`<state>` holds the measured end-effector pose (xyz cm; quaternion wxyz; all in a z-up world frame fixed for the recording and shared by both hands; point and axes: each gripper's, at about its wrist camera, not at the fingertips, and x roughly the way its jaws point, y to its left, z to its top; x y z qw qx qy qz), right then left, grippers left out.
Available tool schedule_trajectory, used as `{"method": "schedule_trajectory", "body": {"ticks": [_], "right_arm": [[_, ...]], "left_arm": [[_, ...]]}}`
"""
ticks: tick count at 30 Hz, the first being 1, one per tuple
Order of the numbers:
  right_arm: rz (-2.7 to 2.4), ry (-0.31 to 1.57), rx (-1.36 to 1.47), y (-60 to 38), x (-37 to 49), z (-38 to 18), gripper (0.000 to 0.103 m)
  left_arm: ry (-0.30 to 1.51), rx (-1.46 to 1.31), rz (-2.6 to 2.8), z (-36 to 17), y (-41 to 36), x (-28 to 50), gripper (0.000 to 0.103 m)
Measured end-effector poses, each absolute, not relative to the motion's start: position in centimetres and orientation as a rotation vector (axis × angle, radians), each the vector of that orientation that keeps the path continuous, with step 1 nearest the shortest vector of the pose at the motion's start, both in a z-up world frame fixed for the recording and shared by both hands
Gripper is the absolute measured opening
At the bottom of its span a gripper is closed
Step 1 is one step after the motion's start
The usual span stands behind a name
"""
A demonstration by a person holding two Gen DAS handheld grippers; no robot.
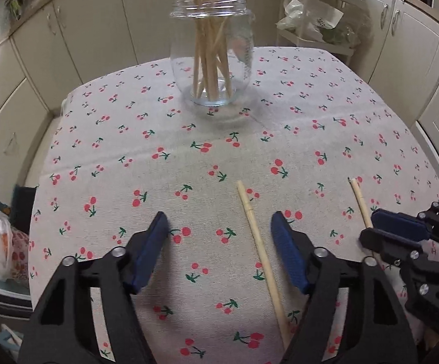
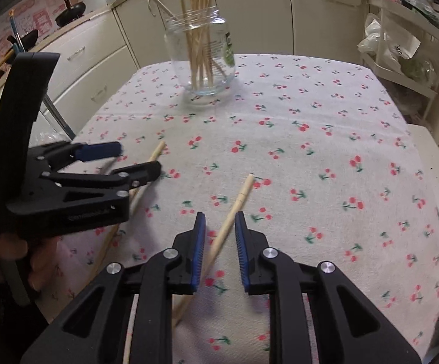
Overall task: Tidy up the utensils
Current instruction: 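Return both tools to the table and grasp a stick with each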
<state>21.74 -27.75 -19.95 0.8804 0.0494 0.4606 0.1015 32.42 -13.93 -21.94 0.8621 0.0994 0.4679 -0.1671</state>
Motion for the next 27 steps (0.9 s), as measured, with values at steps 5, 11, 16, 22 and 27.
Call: {"method": "schedule_trajectory", "body": {"ticks": [5,11,16,22,27], "right_arm": [[0.218,0.97,0.112,-27.9,21.7,-19.8,0.011],[0.197,0.978,0.139,-28.4,21.8,-19.8,0.012],[0.193,0.974,0.149,-28.2,22.0,-19.9,0.016],[0.194,0.967,0.15,-28.2,22.0,-19.9,0.017],[0.201,0.957,0.117,-27.8,22.1,-19.9,0.008]], "left_arm": [[0.98,0.224,-0.344,-22.0,-14.5,32.1,0.058],[0.991,0.187,-0.302,-22.1,-14.1,32.2,0.067],[0.993,0.174,-0.286,-22.3,-13.9,32.3,0.073],[0.991,0.176,-0.286,-22.3,-14.0,32.1,0.074],[0.954,0.203,-0.342,-22.0,-14.8,31.7,0.032]]}}
